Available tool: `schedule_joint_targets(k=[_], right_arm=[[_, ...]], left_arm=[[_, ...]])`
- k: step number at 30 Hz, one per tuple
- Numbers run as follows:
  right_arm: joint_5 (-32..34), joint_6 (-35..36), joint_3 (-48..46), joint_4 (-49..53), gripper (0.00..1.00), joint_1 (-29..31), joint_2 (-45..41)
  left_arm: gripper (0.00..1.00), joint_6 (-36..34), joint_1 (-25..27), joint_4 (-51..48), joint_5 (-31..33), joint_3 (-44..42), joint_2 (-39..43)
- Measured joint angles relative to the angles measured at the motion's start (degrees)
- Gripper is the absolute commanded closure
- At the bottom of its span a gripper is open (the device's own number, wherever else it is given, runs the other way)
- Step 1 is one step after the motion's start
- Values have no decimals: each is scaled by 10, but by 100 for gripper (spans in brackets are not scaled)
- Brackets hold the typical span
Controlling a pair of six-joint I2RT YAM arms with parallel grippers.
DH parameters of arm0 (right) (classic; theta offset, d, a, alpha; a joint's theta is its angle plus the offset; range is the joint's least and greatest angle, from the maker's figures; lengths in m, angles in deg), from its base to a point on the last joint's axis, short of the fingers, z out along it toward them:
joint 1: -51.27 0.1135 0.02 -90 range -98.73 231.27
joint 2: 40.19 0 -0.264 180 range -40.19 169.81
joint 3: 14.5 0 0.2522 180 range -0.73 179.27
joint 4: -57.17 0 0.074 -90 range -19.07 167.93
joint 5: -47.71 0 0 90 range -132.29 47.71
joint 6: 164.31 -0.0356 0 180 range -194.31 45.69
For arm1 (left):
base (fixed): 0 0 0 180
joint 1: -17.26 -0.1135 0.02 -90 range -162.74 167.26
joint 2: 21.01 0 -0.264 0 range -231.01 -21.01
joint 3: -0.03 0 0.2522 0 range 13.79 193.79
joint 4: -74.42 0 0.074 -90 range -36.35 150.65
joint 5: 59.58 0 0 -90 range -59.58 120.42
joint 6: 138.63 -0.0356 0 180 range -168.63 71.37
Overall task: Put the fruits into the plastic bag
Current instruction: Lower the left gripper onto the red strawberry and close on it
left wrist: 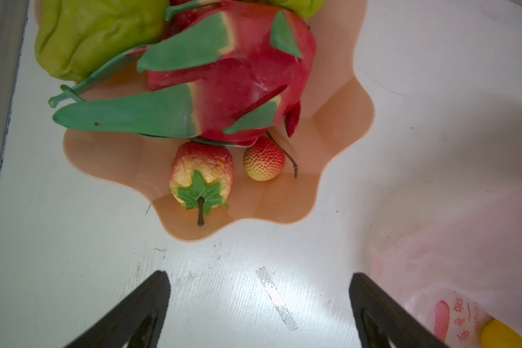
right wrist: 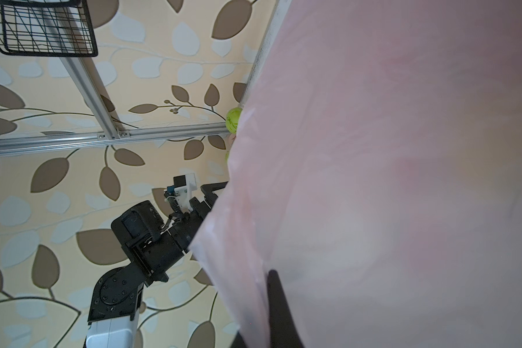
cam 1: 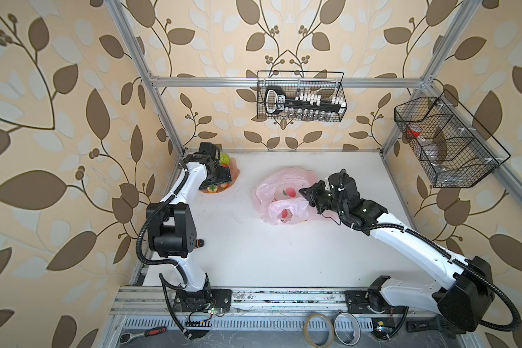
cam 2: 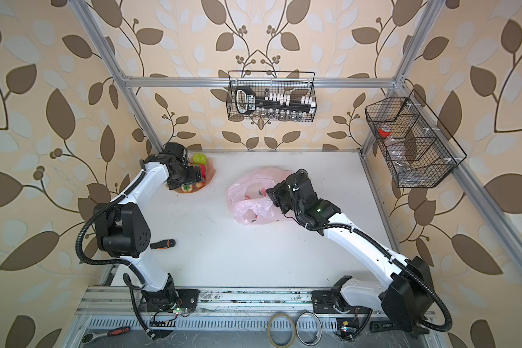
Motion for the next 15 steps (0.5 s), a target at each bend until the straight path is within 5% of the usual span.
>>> schedule_joint_targets(k=[15], right_arm=[[0,0,0,0,100,0,0]], left_arm=[[19,-27,-28,23,28,8,-88]])
